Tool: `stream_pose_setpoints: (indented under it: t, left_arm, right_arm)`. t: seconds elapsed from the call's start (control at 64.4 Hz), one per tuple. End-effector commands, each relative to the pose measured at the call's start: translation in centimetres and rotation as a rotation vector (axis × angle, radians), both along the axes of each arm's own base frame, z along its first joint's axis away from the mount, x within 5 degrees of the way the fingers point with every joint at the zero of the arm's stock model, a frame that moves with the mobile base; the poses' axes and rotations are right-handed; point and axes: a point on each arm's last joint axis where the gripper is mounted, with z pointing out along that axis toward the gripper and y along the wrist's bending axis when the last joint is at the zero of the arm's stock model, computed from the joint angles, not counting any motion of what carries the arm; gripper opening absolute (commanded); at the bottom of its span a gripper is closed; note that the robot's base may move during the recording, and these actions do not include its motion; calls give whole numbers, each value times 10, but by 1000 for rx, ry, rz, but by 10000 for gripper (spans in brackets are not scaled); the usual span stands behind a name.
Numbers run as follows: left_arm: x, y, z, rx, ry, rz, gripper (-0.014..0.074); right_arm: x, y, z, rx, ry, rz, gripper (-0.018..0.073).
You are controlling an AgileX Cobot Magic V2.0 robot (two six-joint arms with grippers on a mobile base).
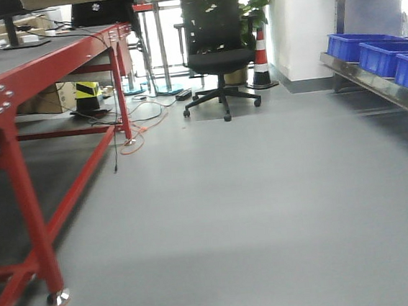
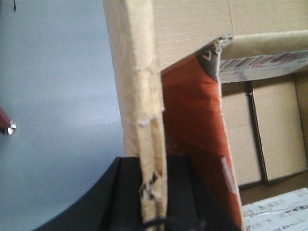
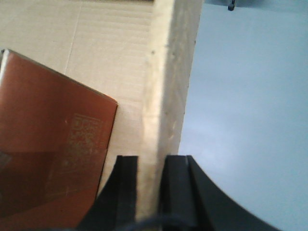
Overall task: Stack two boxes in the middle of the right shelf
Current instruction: 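Carry the held boxes while driving toward the steel shelf with blue bins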
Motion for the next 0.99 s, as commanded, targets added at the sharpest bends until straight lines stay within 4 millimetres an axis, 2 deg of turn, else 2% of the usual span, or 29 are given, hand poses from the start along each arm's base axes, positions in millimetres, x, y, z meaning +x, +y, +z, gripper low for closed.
stream_pose_setpoints:
  t: [0.0, 0.978]
  left_arm:
    - [-2, 6, 6, 18, -47, 29, -111]
    - [-2, 6, 6, 23, -49, 32, -111]
  right_arm:
    - [-2, -6, 14, -1, -108, -31, -154]
    - [-2, -6, 14, 0, -109, -31, -154]
